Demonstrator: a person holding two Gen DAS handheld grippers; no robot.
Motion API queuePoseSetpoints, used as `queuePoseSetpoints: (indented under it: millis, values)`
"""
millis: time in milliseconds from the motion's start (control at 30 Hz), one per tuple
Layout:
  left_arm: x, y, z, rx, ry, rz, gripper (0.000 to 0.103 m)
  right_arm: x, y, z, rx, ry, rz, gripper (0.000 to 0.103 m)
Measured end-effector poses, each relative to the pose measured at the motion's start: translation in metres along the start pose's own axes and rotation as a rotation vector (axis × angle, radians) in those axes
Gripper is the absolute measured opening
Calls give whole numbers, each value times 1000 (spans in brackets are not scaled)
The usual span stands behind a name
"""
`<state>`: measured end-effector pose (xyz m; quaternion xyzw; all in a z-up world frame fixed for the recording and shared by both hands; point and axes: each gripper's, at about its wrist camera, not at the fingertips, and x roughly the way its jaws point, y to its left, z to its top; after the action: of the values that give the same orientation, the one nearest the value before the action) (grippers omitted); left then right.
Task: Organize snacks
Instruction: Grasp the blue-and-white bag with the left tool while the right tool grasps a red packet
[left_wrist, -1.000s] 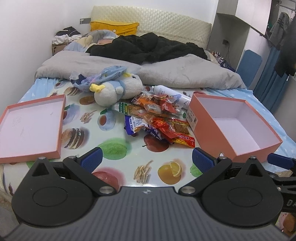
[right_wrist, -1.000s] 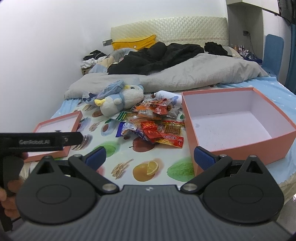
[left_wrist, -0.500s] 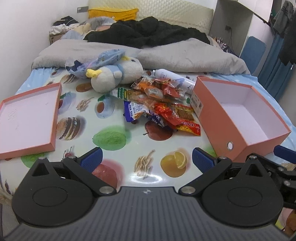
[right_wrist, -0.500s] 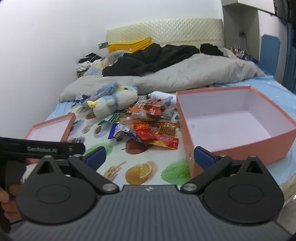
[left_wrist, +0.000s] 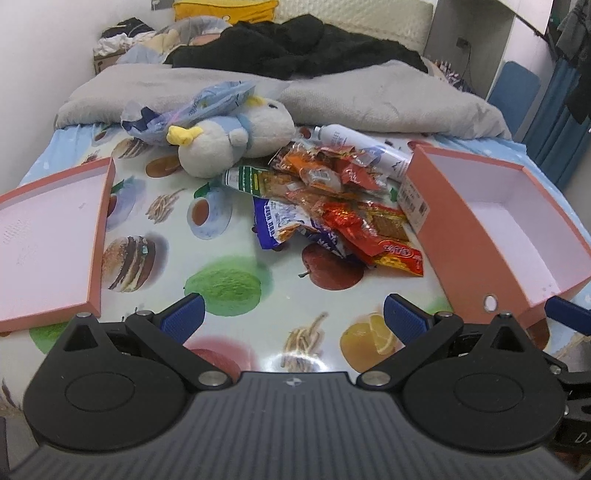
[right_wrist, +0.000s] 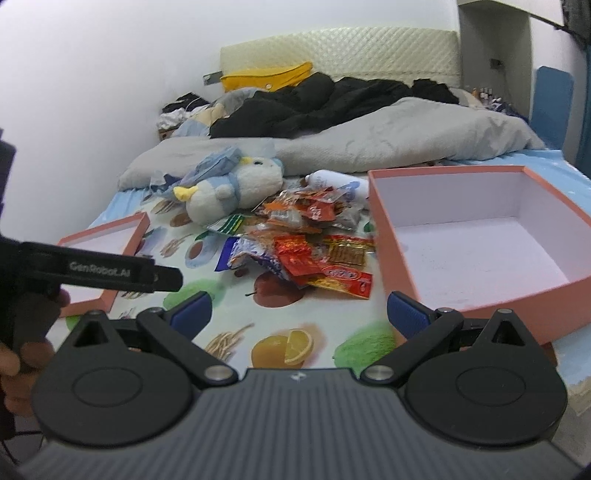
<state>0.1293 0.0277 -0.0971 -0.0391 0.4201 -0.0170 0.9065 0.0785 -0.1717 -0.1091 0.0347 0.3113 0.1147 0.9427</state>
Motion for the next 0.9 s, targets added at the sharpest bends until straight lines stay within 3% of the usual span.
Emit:
queuePoseSetpoints:
  millis: [367,667,733,900]
  values:
    - [57,14,27,34,24,-4,103,49,3,4,-33,1,-8,103]
    - [116,31,48,-12,41,-40,103,89,5,7,-34,4,-51,103]
    - [126,36,51,-36,45,-59,103,103,6,8,-43,16,-42,93]
    - [154,45,56,-90,53,-120,103,137,3,13,-36,44,-5,82]
